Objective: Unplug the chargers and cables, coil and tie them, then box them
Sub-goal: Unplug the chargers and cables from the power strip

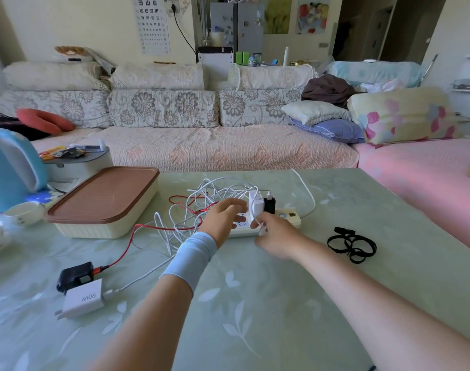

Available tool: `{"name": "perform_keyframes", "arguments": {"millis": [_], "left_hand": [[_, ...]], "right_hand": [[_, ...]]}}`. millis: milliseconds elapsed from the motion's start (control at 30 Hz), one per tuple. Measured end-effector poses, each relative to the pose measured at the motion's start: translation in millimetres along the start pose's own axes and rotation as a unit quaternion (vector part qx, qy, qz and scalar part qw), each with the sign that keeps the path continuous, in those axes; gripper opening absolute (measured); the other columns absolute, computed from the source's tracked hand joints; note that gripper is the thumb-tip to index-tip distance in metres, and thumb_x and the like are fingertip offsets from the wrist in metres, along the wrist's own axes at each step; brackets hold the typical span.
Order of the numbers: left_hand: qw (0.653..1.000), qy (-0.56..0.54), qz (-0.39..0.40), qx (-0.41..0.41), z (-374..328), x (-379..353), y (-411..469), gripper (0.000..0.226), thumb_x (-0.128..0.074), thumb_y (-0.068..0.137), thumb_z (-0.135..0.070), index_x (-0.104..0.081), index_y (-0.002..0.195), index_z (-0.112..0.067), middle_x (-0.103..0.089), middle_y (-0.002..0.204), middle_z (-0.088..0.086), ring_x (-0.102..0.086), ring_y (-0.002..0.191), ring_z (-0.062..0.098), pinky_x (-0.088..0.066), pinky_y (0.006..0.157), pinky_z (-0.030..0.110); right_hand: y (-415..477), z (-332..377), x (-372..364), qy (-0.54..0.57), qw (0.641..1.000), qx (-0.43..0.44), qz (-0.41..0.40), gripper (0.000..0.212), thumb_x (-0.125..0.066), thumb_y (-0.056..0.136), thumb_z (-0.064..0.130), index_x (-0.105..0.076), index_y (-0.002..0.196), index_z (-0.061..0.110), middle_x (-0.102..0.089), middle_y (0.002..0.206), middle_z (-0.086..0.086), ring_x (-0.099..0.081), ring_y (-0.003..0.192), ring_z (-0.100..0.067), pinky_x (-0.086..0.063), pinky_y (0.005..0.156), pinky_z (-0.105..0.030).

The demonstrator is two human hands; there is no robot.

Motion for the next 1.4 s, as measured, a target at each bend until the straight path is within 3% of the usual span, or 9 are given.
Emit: {"name": "perform_keyframes", "arguments": {"millis": [200, 300, 533, 667, 800, 867, 967, 1100, 1400], "left_hand": [[0.998, 0.060, -0.005, -0.012, -9.3, 25.5, -24.7, 0.005, -0.065, 0.089, -0.010, -0.067, 0.094, -0.010, -0.067, 0.079, 0.003, -0.062, 0.061, 0.010, -0.054, 0.070, 0.026], [0.995, 0.091, -0.020, -0.040, -18.3, 40.1, -25.9, 0.010, -0.059, 0.092, -0.009, -0.068, 0.091, -0.013, -0.065, 0.074, -0.001, -0.059, 0.057, 0.009, -0.054, 0.067, 0.024], [0.880, 0.383, -0.163, -0.228, -63.1, 64.5, -2.2, 0.055, -0.060, 0.090, -0.014, -0.043, 0.142, -0.019, -0.041, 0.147, 0.008, -0.033, 0.134, 0.029, -0.021, 0.113, 0.032], [0.914, 0.381, -0.076, -0.118, -42.9, 57.6, 25.2, 0.047, -0.042, 0.101, -0.025, -0.035, 0.147, -0.022, -0.048, 0.144, 0.009, -0.036, 0.138, 0.028, -0.027, 0.113, 0.036], [0.970, 0.224, -0.061, -0.073, -32.7, 58.2, 26.1, 0.037, -0.038, 0.102, -0.021, -0.044, 0.138, -0.024, -0.073, 0.101, 0.000, -0.071, 0.085, 0.021, -0.053, 0.076, 0.022], [0.968, 0.215, -0.085, -0.097, -41.3, 64.8, 20.5, 0.060, -0.048, 0.097, -0.013, -0.023, 0.149, -0.029, -0.066, 0.107, -0.008, -0.067, 0.066, 0.014, -0.048, 0.059, 0.009], [0.950, 0.209, -0.139, -0.186, -59.8, 83.5, 9.9, 0.094, -0.061, 0.083, 0.000, -0.012, 0.149, -0.046, -0.051, 0.123, -0.004, -0.064, 0.081, 0.018, -0.053, 0.077, 0.024], [0.934, 0.294, -0.117, -0.166, -64.4, 98.8, -2.4, 0.041, -0.071, 0.082, -0.021, -0.061, 0.121, -0.031, -0.065, 0.106, -0.001, -0.064, 0.080, 0.014, -0.047, 0.075, 0.022], [0.955, 0.158, -0.230, -0.102, -27.7, 196.0, -51.2, 0.027, -0.061, 0.092, -0.035, -0.058, 0.093, -0.008, -0.052, 0.072, 0.001, -0.046, 0.063, 0.015, -0.041, 0.063, 0.028]], "right_hand": [[-14.1, 43.9, -12.3, -0.004, 0.999, 0.035, 0.024, 0.042, -0.060, 0.084, 0.026, -0.032, 0.116, 0.021, -0.045, 0.109, 0.001, -0.047, 0.097, -0.022, -0.035, 0.065, -0.029], [-9.4, 47.2, 7.4, 0.092, 0.991, 0.021, -0.090, 0.042, -0.067, 0.081, 0.021, -0.037, 0.110, 0.020, -0.043, 0.113, 0.000, -0.047, 0.098, -0.020, -0.035, 0.075, -0.026], [7.4, 52.0, 77.9, 0.177, 0.928, 0.047, -0.326, 0.049, -0.073, 0.078, 0.016, -0.062, 0.125, 0.025, -0.051, 0.118, -0.002, -0.053, 0.097, -0.013, -0.036, 0.081, -0.016], [26.0, 54.0, 78.5, 0.203, 0.922, 0.039, -0.327, 0.038, -0.072, 0.082, 0.029, -0.060, 0.117, 0.020, -0.061, 0.107, 0.006, -0.059, 0.096, -0.015, -0.039, 0.075, -0.023], [38.4, 72.2, 76.8, 0.157, 0.924, 0.092, -0.335, 0.038, -0.071, 0.086, 0.029, -0.065, 0.121, 0.017, -0.056, 0.114, -0.004, -0.054, 0.111, -0.020, -0.037, 0.087, -0.021], [43.4, 79.4, 72.2, 0.168, 0.930, 0.095, -0.313, 0.050, -0.074, 0.084, 0.032, -0.061, 0.129, 0.015, -0.056, 0.121, -0.006, -0.054, 0.113, -0.019, -0.038, 0.091, -0.022], [47.1, 96.3, 52.1, 0.228, 0.942, 0.106, -0.224, 0.070, -0.081, 0.077, 0.041, -0.054, 0.137, 0.019, -0.061, 0.118, 0.003, -0.058, 0.106, -0.011, -0.045, 0.091, -0.025], [39.8, 123.5, 27.6, 0.215, 0.945, 0.163, -0.185, 0.043, -0.081, 0.075, 0.048, -0.067, 0.109, 0.026, -0.071, 0.103, 0.009, -0.067, 0.094, -0.007, -0.056, 0.084, -0.031], [30.4, 167.5, -40.4, 0.167, 0.965, 0.194, -0.056, 0.067, -0.077, 0.077, 0.017, -0.050, 0.138, 0.030, -0.057, 0.132, 0.009, -0.066, 0.084, -0.009, -0.047, 0.078, -0.019]]}}
Point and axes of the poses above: each hand's wrist, its own y-axis towards the middle knuckle, its own x-axis out of the back of the hand, z = x × y, the point moved 8 cm from there along y, towards the middle knuckle
